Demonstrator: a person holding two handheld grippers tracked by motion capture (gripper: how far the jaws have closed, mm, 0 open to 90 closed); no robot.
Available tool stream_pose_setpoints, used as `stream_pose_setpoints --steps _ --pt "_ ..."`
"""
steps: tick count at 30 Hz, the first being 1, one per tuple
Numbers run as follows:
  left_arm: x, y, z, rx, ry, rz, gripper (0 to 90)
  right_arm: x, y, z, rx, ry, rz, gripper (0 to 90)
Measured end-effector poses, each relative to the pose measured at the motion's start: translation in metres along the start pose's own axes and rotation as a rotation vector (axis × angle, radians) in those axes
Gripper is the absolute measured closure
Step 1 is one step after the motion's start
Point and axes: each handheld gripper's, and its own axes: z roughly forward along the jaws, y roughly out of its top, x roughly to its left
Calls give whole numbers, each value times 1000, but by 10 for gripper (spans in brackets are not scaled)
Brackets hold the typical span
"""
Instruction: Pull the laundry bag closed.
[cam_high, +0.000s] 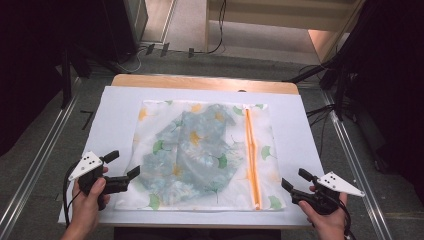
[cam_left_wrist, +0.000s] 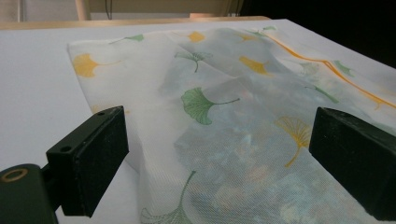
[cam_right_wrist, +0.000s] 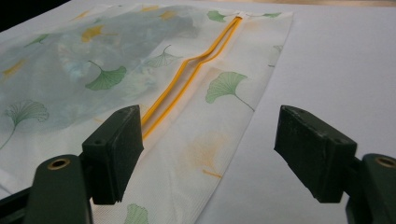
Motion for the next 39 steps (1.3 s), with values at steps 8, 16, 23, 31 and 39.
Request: stream_pose_setpoints --steps 8,16,23,31,39 --pt "-22 3 9 5 -103 -24 173 3 0 0 44 9 15 354" --pt "-62 2 34 104 -174 20 607 16 -1 6 46 106 -4 612" --pt "-87 3 62 191 -280 41 884 29 -6 15 134 154 0 834" --pt "-130 -2 98 263 -369 67 900 45 -7 21 206 209 -59 883" --pt "-180 -3 135 346 -432 84 900 52 -10 28 245 251 -77 900"
